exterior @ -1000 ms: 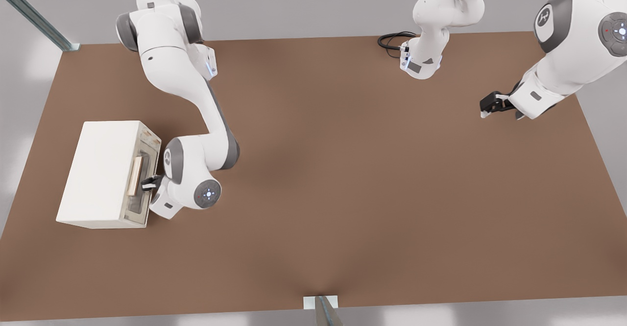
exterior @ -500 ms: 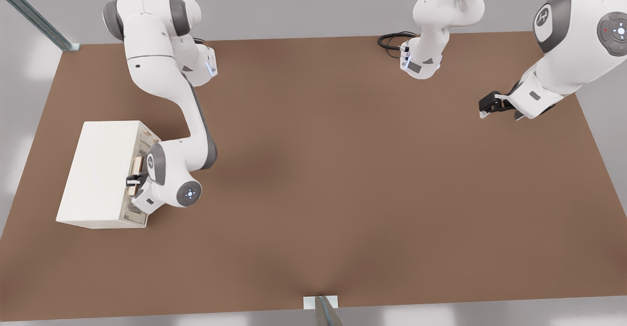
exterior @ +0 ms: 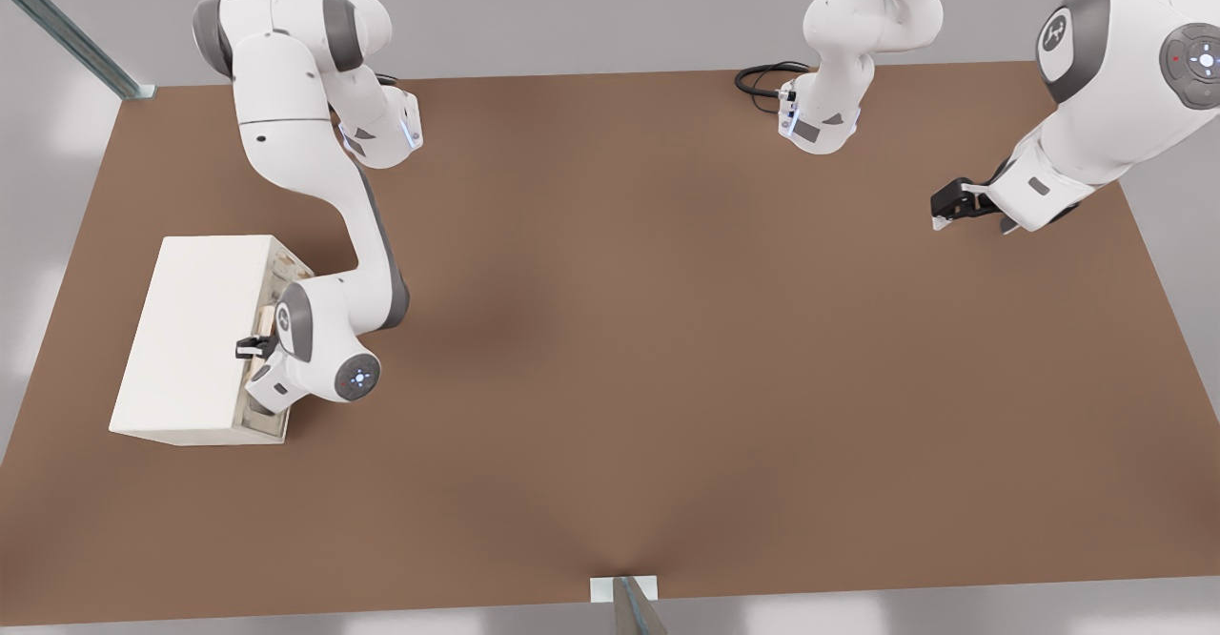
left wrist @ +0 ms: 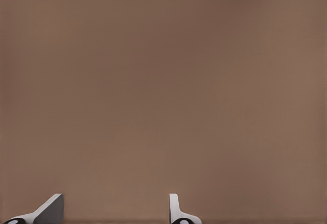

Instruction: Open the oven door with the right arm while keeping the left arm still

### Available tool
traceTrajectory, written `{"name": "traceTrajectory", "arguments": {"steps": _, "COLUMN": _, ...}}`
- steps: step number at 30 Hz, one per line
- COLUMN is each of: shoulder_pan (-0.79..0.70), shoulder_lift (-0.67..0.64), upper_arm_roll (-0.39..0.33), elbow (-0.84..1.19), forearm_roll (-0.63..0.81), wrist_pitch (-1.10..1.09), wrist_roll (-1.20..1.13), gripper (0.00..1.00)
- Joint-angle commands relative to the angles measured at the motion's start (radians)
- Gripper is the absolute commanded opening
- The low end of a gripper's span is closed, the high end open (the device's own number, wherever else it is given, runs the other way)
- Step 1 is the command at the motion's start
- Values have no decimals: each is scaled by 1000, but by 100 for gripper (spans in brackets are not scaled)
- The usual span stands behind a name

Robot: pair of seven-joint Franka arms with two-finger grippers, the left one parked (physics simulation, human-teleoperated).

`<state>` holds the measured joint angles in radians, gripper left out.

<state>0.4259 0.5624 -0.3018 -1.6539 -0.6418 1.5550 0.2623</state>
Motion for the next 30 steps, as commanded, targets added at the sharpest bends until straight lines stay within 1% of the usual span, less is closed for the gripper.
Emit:
{"name": "traceTrajectory", "arguments": {"steps": 1, "shoulder_pan": 1, "shoulder_lift": 2, "upper_arm_roll": 0, "elbow": 0, "forearm_roll": -2, "wrist_pitch": 2, "wrist_roll": 66, "gripper": 21}}
{"name": "traceTrajectory", "arguments": {"steps": 14, "shoulder_pan": 10, "shoulder_lift": 19, "upper_arm_roll": 3, "elbow": -6, "forearm_roll": 5, "wrist_pitch": 2, "wrist_roll": 78, "gripper": 21}}
{"name": "traceTrajectory", "arguments": {"steps": 17, "shoulder_pan": 54, "shoulder_lift": 20, "upper_arm_roll": 10, "elbow": 37, "forearm_roll": 14, "wrist_pitch": 0, "wrist_roll": 118, "gripper": 21}}
{"name": "traceTrajectory", "arguments": {"steps": 18, "shoulder_pan": 76, "shoulder_lift": 37, "upper_arm_roll": 10, "elbow": 80, "forearm_roll": 22, "wrist_pitch": -29, "wrist_roll": 118, "gripper": 21}}
{"name": "traceTrajectory", "arguments": {"steps": 20, "shoulder_pan": 102, "shoulder_lift": 68, "upper_arm_roll": 12, "elbow": 166, "forearm_roll": 96, "wrist_pitch": -98, "wrist_roll": 126, "gripper": 21}}
{"name": "traceTrajectory", "arguments": {"steps": 21, "shoulder_pan": 94, "shoulder_lift": 14, "upper_arm_roll": 19, "elbow": 178, "forearm_roll": 212, "wrist_pitch": -101, "wrist_roll": 112, "gripper": 21}}
{"name": "traceTrajectory", "arguments": {"steps": 22, "shoulder_pan": 41, "shoulder_lift": -97, "upper_arm_roll": 72, "elbow": 171, "forearm_roll": 388, "wrist_pitch": -104, "wrist_roll": 31, "gripper": 21}}
{"name": "traceTrajectory", "arguments": {"steps": 23, "shoulder_pan": -45, "shoulder_lift": -208, "upper_arm_roll": 85, "elbow": 171, "forearm_roll": 533, "wrist_pitch": -104, "wrist_roll": -197, "gripper": 21}}
{"name": "traceTrajectory", "arguments": {"steps": 24, "shoulder_pan": -128, "shoulder_lift": -271, "upper_arm_roll": 85, "elbow": 167, "forearm_roll": 616, "wrist_pitch": -136, "wrist_roll": -328, "gripper": 42}}
{"name": "traceTrajectory", "arguments": {"steps": 25, "shoulder_pan": -179, "shoulder_lift": -322, "upper_arm_roll": 85, "elbow": 175, "forearm_roll": 722, "wrist_pitch": -147, "wrist_roll": -324, "gripper": 100}}
{"name": "traceTrajectory", "arguments": {"steps": 26, "shoulder_pan": -185, "shoulder_lift": -323, "upper_arm_roll": 84, "elbow": 250, "forearm_roll": 700, "wrist_pitch": -147, "wrist_roll": -315, "gripper": 100}}
{"name": "traceTrajectory", "arguments": {"steps": 27, "shoulder_pan": -185, "shoulder_lift": -320, "upper_arm_roll": 89, "elbow": 276, "forearm_roll": 692, "wrist_pitch": -135, "wrist_roll": -307, "gripper": 100}}
{"name": "traceTrajectory", "arguments": {"steps": 30, "shoulder_pan": -188, "shoulder_lift": -320, "upper_arm_roll": 87, "elbow": 281, "forearm_roll": 674, "wrist_pitch": -116, "wrist_roll": -313, "gripper": 100}}
